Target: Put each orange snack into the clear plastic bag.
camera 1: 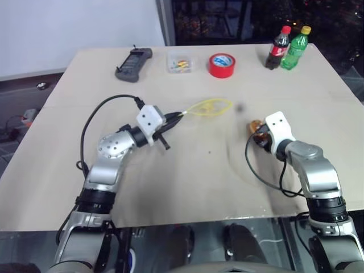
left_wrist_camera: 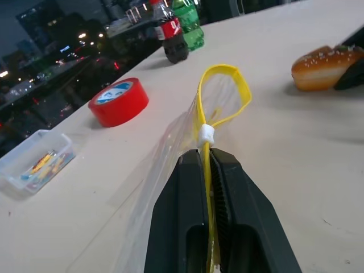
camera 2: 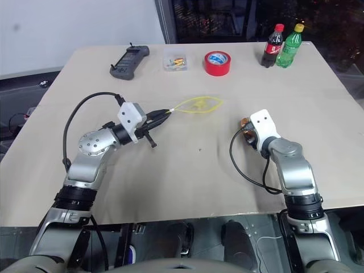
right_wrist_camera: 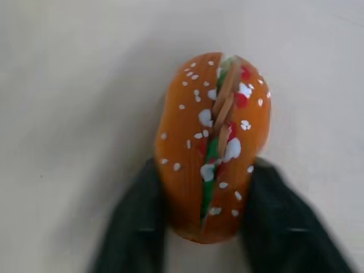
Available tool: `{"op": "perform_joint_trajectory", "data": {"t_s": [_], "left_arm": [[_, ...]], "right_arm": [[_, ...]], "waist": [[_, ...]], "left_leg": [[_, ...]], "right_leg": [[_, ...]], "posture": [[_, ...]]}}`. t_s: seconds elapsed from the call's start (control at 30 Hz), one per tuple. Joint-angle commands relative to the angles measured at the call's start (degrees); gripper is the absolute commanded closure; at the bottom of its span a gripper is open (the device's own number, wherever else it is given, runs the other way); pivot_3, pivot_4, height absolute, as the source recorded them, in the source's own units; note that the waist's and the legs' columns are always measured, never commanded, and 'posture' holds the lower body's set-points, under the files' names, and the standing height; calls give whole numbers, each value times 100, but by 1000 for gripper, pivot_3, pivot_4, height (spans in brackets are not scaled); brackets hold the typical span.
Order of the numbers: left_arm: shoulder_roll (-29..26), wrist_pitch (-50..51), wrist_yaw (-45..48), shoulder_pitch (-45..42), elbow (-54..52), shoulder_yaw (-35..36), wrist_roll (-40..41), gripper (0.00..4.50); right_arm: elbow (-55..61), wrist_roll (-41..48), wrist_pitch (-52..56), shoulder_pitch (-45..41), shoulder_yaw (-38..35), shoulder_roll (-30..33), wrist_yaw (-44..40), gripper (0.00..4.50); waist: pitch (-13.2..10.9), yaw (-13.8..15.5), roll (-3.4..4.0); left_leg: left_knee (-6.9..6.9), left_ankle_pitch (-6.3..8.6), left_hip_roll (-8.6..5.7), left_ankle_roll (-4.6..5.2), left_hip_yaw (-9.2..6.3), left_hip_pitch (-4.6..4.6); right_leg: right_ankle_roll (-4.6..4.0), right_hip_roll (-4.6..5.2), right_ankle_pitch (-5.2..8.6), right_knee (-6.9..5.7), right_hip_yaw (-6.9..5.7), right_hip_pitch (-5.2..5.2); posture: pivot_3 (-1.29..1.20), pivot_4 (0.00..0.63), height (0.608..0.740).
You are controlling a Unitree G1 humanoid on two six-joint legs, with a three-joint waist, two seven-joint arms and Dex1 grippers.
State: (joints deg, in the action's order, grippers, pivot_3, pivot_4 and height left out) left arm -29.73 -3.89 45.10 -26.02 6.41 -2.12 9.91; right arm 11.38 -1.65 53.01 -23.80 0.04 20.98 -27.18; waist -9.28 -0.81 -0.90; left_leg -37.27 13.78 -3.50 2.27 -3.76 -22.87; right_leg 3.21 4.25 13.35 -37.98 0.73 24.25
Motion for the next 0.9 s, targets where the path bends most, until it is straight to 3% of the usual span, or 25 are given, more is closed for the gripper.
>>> {"op": "perform_joint_trajectory", "data": {"t_s": [0.03, 0.3, 0.77, 0.9], "left_arm": [[-46, -72, 99, 19, -169, 122, 120, 4500], [-68, -222, 154, 109, -315, -13, -57, 4500], [-210, -377, 747, 657, -1109, -140, 111, 4500], [-364, -731, 1025, 852, -1072, -339, -56, 4500]], "right_arm": [[769, 573, -158, -95, -287, -4, -280, 4037], [1443, 1771, 544, -477, -202, -33, -735, 4037], [-80, 1805, -37, -1297, 902, 186, -1118, 4037], [-682, 2280, 296, -1550, 694, -275, -1218, 4037]], "waist": [[0, 1, 1], [0, -7, 0], [-1, -11, 1], [-1, -24, 1]], "left_leg": [[0, 0, 0, 0, 0, 0], [-1, 1, 4, 2, -1, 0], [0, 1, 4, 2, 0, -1], [1, 2, 5, 2, 0, 1]], "right_leg": [[0, 0, 0, 0, 0, 0], [0, -3, 0, 0, -2, -1], [-1, 1, 0, 3, 1, 0], [-1, 0, 0, 3, 2, 0]], "posture": [[0, 150, 740], [0, 150, 740], [0, 150, 740], [0, 150, 740]]}}
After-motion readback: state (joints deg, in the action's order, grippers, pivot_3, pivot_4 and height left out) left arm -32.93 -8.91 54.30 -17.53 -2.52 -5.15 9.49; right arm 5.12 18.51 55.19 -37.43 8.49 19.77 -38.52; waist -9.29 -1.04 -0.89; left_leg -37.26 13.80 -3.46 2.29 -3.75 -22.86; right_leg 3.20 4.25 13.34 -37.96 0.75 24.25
